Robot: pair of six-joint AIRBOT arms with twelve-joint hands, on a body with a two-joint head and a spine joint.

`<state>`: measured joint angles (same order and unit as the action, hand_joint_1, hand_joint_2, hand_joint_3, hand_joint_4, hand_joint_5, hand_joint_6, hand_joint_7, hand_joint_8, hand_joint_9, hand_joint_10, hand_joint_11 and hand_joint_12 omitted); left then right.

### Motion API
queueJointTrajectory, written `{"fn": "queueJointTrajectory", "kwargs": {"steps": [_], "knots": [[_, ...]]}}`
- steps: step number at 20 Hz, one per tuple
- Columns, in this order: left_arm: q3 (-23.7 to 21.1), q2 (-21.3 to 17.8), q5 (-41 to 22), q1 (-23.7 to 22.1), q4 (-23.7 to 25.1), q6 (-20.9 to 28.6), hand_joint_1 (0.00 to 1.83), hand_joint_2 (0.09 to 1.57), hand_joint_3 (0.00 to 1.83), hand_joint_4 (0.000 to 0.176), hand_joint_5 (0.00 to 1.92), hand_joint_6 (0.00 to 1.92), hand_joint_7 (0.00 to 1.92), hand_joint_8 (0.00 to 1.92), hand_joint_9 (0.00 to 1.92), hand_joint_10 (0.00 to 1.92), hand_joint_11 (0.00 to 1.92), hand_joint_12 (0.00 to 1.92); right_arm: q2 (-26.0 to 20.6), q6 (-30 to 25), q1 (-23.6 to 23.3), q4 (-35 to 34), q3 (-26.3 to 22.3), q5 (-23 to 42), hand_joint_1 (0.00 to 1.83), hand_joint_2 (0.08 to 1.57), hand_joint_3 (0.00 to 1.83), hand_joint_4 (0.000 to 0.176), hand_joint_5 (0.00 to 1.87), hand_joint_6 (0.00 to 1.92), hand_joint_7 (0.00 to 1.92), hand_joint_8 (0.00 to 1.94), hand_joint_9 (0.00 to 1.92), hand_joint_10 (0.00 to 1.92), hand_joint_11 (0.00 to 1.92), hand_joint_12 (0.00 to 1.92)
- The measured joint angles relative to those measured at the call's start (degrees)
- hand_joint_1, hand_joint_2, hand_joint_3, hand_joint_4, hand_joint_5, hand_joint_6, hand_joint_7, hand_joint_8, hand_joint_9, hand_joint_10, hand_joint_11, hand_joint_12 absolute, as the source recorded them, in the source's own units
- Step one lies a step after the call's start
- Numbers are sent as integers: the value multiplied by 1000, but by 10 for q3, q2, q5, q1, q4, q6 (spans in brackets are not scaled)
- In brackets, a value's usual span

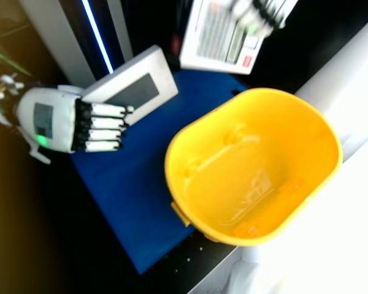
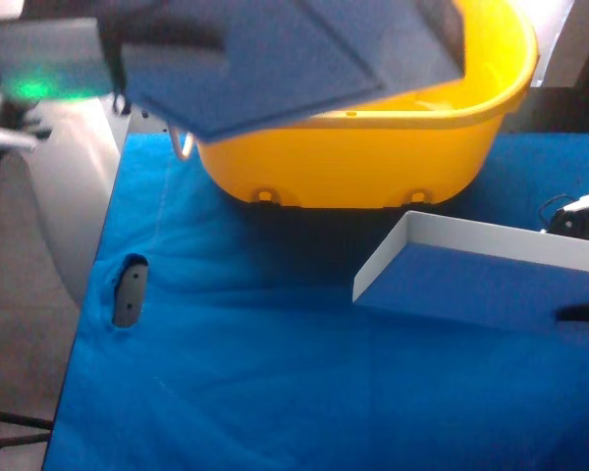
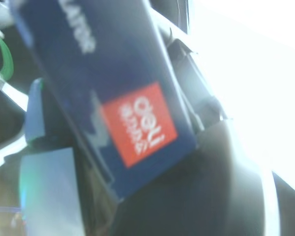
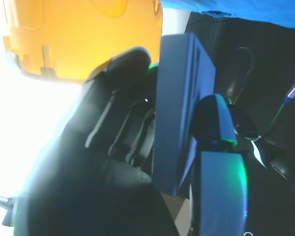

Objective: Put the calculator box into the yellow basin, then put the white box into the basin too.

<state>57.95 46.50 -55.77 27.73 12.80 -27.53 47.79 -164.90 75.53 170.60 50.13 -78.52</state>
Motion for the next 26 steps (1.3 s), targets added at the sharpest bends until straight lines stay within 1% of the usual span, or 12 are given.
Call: {"fn": "queueJointTrajectory", "kwargs": {"steps": [1, 4, 10, 13, 15, 17, 19, 20, 21, 22, 24, 26], "knots": [[16, 13, 7, -23, 5, 0, 1359, 1176, 1, 0, 662, 1231, 924, 1111, 864, 1292, 852, 1158, 4, 0, 0, 0, 0, -2, 1242, 1139, 2, 0, 895, 1089, 970, 1076, 903, 1120, 768, 1436], [66, 49, 46, -96, 8, 0, 1356, 1187, 0, 0, 635, 1251, 910, 1137, 848, 1317, 847, 1165, 13, -1, -2, 0, 1, 0, 1370, 1132, 0, 0, 862, 1092, 971, 996, 895, 1306, 793, 1511], [173, 150, 205, -169, 38, -2, 1358, 1169, 0, 0, 769, 1187, 812, 1182, 920, 1280, 808, 1224, 20, 0, -8, 0, 9, 1, 1217, 1138, 0, 0, 893, 1090, 996, 1078, 951, 1134, 812, 1500], [231, 207, 266, -175, 40, -2, 1361, 1172, 0, 0, 731, 1215, 858, 1142, 903, 1302, 803, 1276, 22, 0, -9, 0, 11, 3, 1341, 1130, 0, 0, 883, 1060, 973, 1039, 906, 1258, 796, 1483], [263, 239, 307, -175, 43, -2, 1358, 1171, 1, 0, 760, 1286, 839, 1105, 887, 1289, 786, 1342, 23, 0, -10, 0, 12, 4, 1220, 1136, 1, 0, 904, 1088, 986, 1074, 945, 1118, 807, 1469], [290, 264, 332, -175, 41, -2, 1342, 1212, 1, 0, 789, 1303, 674, 1315, 800, 1419, 735, 1465, 23, 0, -10, 0, 13, 5, 1209, 1140, 1, 14, 914, 1089, 963, 1090, 937, 1058, 804, 1438], [313, 288, 353, -165, 39, -2, 1350, 1197, 0, 0, 763, 1304, 742, 1253, 846, 1364, 756, 1425, 24, 0, -10, 0, 13, 5, 1209, 1137, 0, 22, 928, 1087, 960, 1065, 937, 1005, 791, 1420], [322, 299, 364, -159, 39, -2, 1457, 1175, 0, 0, 753, 1251, 764, 1199, 872, 1232, 752, 1599, 24, 0, -10, 0, 13, 5, 1207, 1139, 0, 23, 926, 1093, 953, 1074, 937, 988, 785, 1418], [332, 309, 376, -153, 40, -2, 1378, 1177, 0, 0, 764, 1257, 782, 1216, 887, 1291, 747, 1480, 25, 0, -11, 0, 13, 5, 1207, 1140, 1, 21, 918, 1105, 958, 1066, 942, 985, 785, 1416], [346, 324, 399, -146, 39, -2, 1355, 1192, 3, 0, 747, 1305, 766, 1245, 845, 1355, 686, 1479, 25, 0, -12, 0, 13, 5, 1340, 1123, 0, 0, 914, 1077, 962, 1003, 925, 1173, 789, 1405], [359, 335, 416, -137, 39, -2, 1341, 1215, 2, 0, 722, 1346, 739, 1294, 770, 1454, 579, 1575, 25, 0, -12, 0, 14, 5, 1371, 1122, 1, 0, 904, 1075, 956, 1000, 919, 1233, 805, 1419], [366, 340, 429, -135, 38, -3, 1127, 1278, 4, 13, 659, 1428, 690, 1475, 436, 1249, 185, 1787, 24, 0, -14, 0, 15, 5, 1243, 1135, 2, 0, 906, 1100, 971, 1060, 914, 1129, 774, 1458]]}}
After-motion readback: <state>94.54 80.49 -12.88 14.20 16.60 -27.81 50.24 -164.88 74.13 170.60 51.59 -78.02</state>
